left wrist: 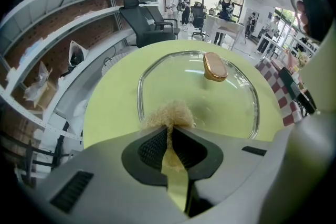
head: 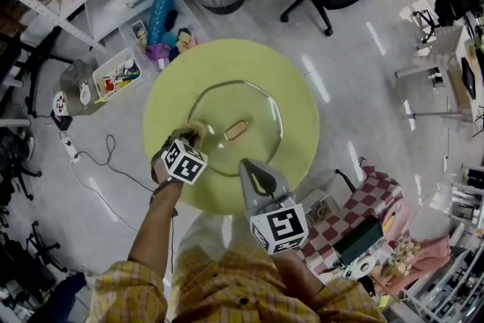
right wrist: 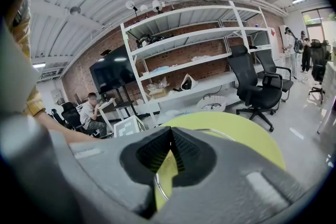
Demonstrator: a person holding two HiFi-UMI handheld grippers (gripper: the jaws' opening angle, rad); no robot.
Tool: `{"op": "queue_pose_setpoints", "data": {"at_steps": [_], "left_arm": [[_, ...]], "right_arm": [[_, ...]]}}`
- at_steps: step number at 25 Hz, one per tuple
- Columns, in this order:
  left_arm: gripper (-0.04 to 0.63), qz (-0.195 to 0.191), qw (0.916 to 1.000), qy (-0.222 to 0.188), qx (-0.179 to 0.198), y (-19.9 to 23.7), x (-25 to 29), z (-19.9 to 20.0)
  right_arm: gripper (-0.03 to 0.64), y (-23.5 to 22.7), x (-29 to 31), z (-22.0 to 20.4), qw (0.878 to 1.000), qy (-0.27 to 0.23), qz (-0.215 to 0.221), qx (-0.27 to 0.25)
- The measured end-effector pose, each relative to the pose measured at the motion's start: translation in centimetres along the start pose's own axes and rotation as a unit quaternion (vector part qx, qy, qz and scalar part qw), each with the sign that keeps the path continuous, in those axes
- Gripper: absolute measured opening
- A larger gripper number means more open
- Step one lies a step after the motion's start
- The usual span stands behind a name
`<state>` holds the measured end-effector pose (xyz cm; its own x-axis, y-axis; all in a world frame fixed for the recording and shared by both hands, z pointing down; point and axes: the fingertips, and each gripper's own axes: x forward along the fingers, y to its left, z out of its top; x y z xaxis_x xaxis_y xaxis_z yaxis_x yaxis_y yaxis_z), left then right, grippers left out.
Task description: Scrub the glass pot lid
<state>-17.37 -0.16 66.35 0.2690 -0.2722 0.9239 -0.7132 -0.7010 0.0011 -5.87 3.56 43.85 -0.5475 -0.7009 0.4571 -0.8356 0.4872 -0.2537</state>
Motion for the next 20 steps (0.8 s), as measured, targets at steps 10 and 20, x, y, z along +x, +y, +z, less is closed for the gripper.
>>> {"op": "queue_pose_setpoints", "data": {"at_steps": [10, 20], "left_arm": [[0.037, 0.001, 1.0000, 0.000, -0.003, -2.1, -0.6, -0.9], [0.037, -0.001, 1.0000, 0.000, -0.001, -4.7, -0.9, -1.9]], "right_arm": [[-0.002, 0.4, -1.7, -0.4, 1.000, -0.003, 0.000, -0.003], [-0.002, 0.8, -3.4, -0.9, 1.000, -0.008, 0.002, -0.006]]}}
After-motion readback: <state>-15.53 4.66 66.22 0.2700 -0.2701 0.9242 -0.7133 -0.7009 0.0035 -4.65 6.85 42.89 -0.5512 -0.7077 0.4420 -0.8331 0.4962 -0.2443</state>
